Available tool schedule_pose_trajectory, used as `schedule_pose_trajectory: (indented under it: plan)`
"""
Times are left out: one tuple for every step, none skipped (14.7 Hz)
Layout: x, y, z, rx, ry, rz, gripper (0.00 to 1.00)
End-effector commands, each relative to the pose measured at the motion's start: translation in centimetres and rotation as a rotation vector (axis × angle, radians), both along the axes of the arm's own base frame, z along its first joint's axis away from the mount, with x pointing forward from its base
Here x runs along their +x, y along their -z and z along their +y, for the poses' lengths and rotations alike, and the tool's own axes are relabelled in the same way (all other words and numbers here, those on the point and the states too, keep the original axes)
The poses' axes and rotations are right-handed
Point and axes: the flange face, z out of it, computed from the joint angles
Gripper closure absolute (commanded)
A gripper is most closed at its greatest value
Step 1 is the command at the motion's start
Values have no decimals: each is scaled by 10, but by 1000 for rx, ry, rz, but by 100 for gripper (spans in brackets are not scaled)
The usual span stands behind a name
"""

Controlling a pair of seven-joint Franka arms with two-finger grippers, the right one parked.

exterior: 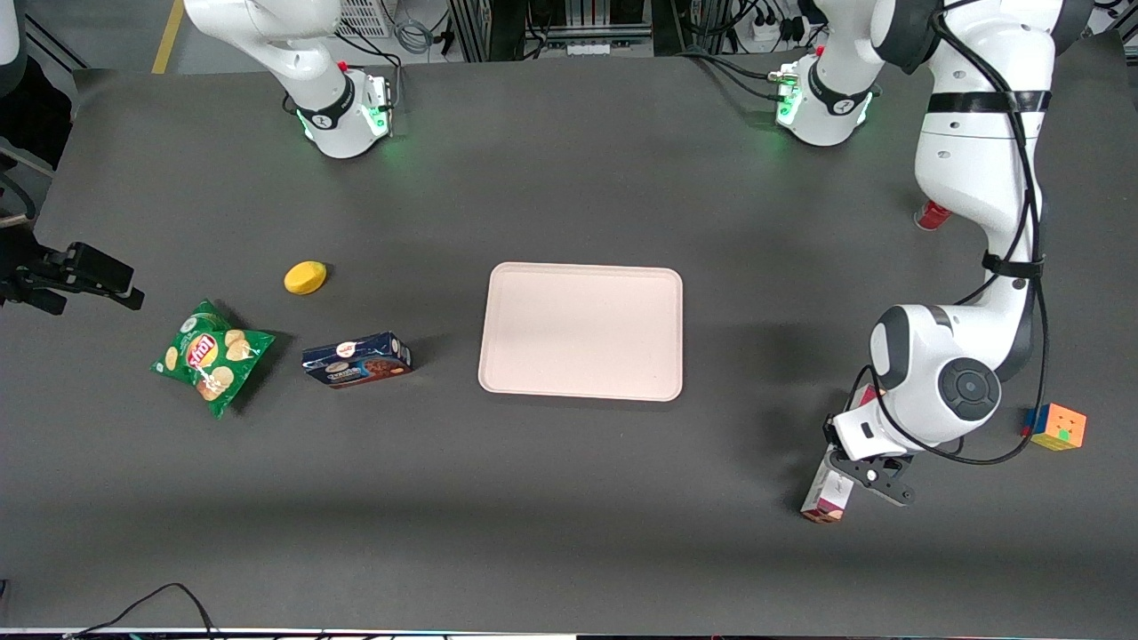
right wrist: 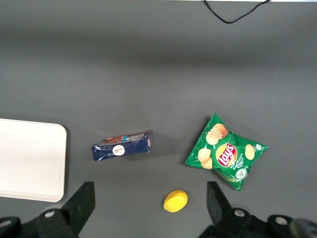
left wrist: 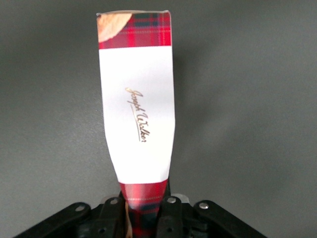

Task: Place red cookie box on tray
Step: 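Lift the box upright and carry it toward the pink tray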

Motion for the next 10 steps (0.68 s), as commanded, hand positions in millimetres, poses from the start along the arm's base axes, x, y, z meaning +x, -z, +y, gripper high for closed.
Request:
schedule_pose_trajectory:
  plan:
    - [2,-51,2,-44,-26,4,100]
    - [-1,-71,1,-49,-29,14,100]
    - [-6,-90,-3,-56,-56,30,100]
    - [-11,-104,-6,-54,-114,57,100]
    - [-20,-120,-13,-53,-160,83,100]
    - [-29,-139,-18,-58,-197,105,100]
    - [-40,-159,-23,-63,-232,131,100]
    - [-50,-178,-27,-71,-266,158,100]
    - [-63,-195,-38,-69,-303,203,100]
    - [-75,-207,-52,-63,-341,242,100]
